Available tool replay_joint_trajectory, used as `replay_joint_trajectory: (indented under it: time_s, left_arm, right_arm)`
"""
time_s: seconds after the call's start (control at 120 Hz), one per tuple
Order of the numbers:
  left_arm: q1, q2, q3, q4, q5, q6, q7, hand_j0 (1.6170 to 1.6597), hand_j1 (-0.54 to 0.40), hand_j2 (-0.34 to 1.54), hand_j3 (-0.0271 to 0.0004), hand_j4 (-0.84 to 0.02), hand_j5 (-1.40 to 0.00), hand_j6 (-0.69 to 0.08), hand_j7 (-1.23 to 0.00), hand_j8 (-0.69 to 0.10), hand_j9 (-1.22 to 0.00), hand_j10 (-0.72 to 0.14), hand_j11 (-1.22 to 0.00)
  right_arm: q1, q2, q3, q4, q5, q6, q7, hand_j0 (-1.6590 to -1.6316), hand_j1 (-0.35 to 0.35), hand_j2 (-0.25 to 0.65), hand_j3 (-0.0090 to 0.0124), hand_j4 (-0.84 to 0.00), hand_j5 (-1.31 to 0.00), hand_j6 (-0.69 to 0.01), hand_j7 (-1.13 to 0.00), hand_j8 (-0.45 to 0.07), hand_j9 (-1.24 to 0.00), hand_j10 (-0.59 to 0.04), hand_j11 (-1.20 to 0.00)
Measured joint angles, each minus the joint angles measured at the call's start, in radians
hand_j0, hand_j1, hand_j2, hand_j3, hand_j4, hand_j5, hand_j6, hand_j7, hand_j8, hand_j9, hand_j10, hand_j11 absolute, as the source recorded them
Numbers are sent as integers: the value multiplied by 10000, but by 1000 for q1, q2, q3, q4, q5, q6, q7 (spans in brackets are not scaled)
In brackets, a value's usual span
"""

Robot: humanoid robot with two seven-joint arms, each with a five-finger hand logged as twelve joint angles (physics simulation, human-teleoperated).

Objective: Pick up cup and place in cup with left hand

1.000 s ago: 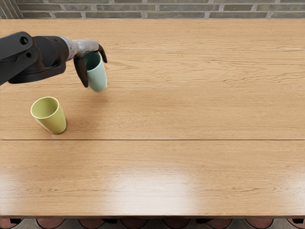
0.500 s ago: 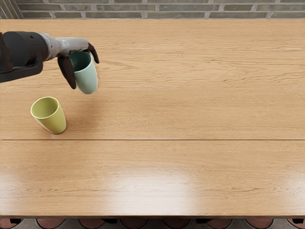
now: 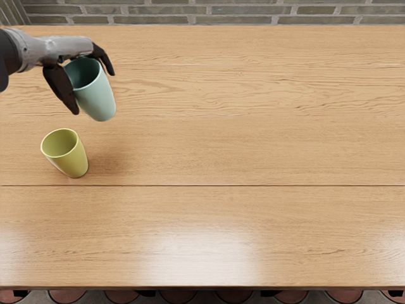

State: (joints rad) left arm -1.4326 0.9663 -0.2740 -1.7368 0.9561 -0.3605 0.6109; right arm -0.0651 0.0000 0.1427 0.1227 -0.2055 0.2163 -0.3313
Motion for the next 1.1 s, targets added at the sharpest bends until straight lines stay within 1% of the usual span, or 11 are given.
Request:
replay_joint_trajectory:
  time_s: [0.05,0.117,0.183,0.267,0.333,0.508,0.558,0.808,0.983,1.017,1.1]
  left_arm:
    - [-1,24,0,-6,-21,-16,0,16554,-445,1130,0,-4148,-5239,-3786,-5332,-3706,-5470,-3968,-5475]
    - [-14,71,0,-10,-54,-40,0,16552,-105,760,0,-4138,-5257,-3956,-5342,-3905,-5446,-3994,-5452]
    - [-42,111,0,-12,-88,-71,0,16556,-338,771,0,-4130,-5286,-3870,-5309,-3942,-5424,-4027,-5424]
    - [-44,133,0,-14,-120,-100,0,16553,-306,709,0,-4154,-5283,-3915,-5307,-3758,-5450,-4027,-5451]
    - [-44,162,0,-14,-143,-124,0,16554,-282,655,0,-4176,-5279,-3862,-5297,-3866,-5441,-4054,-5441]
    - [-43,176,1,-15,-172,-161,0,16551,-311,619,0,-4201,-5278,-3880,-5332,-3711,-5479,-4052,-5477]
    - [-43,187,1,-15,-174,-172,0,16552,-278,594,0,-4231,-5250,-3867,-5315,-3899,-5465,-4074,-5462]
    - [-32,204,7,-15,-178,-201,0,16551,-329,663,0,-4239,-5246,-3873,-5311,-3783,-5477,-4071,-5472]
    - [-27,196,13,-4,-166,-175,0,16550,-374,686,0,-4216,-5278,-3859,-5338,-3728,-5494,-4057,-5489]
    - [-21,190,14,2,-157,-166,0,16552,-528,797,0,-4248,-5249,-3798,-5334,-3703,-5494,-4069,-5488]
    - [-15,180,16,18,-141,-150,0,16549,-403,737,0,-4246,-5255,-3781,-5355,-3681,-5511,-4059,-5506]
  right_arm:
    - [1,0,0,0,0,0,0,-16581,-3491,0,0,-1,0,-2,0,-1,0,-1,0]
    - [1,0,0,0,0,0,0,-16581,-3491,0,0,-1,0,-2,0,-1,0,-1,0]
    - [1,0,-1,0,0,0,0,-16581,-3491,0,0,-1,0,-1,0,-1,0,0,0]
    - [2,0,-1,0,0,0,0,-16581,-3491,0,0,-2,0,-3,0,-2,0,-1,0]
    - [2,0,-1,0,0,0,0,-16581,-3491,0,0,-1,0,-2,0,-2,0,-1,0]
    - [3,0,0,0,0,0,0,-16581,-3491,-1,0,-2,0,-3,0,-3,0,-2,0]
    - [3,0,0,0,0,0,0,-16581,-3491,-1,0,-2,0,-3,0,-2,0,-1,0]
    - [4,0,0,0,0,0,0,-16581,-3491,-1,0,-2,0,-3,0,-2,0,-2,0]
    - [4,0,0,0,0,0,0,-16581,-3491,-1,0,-2,0,-3,0,-2,0,-2,0]
    - [4,0,0,0,0,0,0,-16581,-3491,0,0,-2,0,-3,0,-2,0,-1,0]
    - [4,0,0,0,0,0,0,-16581,-3491,-1,0,-2,0,-3,0,-3,0,-2,0]
